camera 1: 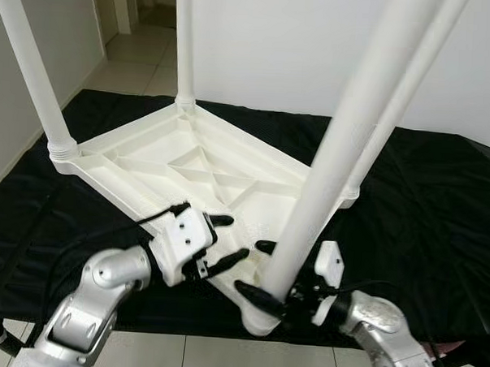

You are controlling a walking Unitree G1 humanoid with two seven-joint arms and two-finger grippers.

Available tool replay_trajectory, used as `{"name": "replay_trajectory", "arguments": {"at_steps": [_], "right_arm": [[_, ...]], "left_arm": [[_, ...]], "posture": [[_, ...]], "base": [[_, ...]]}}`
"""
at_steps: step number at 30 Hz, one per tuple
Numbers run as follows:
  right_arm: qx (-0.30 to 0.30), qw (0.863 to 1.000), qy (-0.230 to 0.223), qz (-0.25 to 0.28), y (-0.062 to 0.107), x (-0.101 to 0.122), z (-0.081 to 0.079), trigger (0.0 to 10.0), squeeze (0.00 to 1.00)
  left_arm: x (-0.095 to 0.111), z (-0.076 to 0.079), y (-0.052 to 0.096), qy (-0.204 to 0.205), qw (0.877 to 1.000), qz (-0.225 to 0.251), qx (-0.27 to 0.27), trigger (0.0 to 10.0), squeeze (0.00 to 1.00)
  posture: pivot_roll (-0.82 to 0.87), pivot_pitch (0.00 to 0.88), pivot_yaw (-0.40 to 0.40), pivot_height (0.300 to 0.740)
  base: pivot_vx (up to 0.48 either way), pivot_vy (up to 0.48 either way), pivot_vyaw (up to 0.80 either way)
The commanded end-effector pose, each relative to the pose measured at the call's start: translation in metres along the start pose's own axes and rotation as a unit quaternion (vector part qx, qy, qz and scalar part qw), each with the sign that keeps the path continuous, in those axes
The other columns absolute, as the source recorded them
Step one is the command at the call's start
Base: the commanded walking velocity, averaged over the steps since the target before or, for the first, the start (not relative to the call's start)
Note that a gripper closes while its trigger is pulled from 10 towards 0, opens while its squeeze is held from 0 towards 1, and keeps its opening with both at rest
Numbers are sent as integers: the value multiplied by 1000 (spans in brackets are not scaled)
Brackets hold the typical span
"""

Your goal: Building children table

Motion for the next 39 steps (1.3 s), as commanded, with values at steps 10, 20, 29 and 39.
{"name": "replay_trajectory", "arguments": {"at_steps": [10,20,29,39], "right_arm": [[-96,994,31,-41,21,-12,49,10000,0],[-110,993,1,-31,4,-16,30,10000,0],[-207,976,12,-64,4,-21,38,10000,0],[-156,987,8,-42,2,-23,34,10000,0]], "left_arm": [[6,0,-16,-3,999,18,28,10000,0],[6,9,-26,30,999,30,20,10000,0],[3,9,-21,81,997,15,-9,10000,0],[5,17,-25,187,981,43,15,10000,0]], "posture": [[-21,0,-48,740],[-10,0,-66,740],[-30,0,-36,740],[-34,0,-39,740]], "base": [[0,0,0],[0,0,0],[0,0,0],[0,0,0]]}}
Point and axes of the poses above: a point about 5 cm out from each wrist's last joint towards the gripper, its own y axis pointing back from the gripper into the wrist, its own x axis along the axis of the wrist's last joint, z = x × y, the point moved 1 cm from there along -y, pointing out of the wrist towards the gripper, and after that the axes turned 4 degrees about y, right-handed, at the moved point
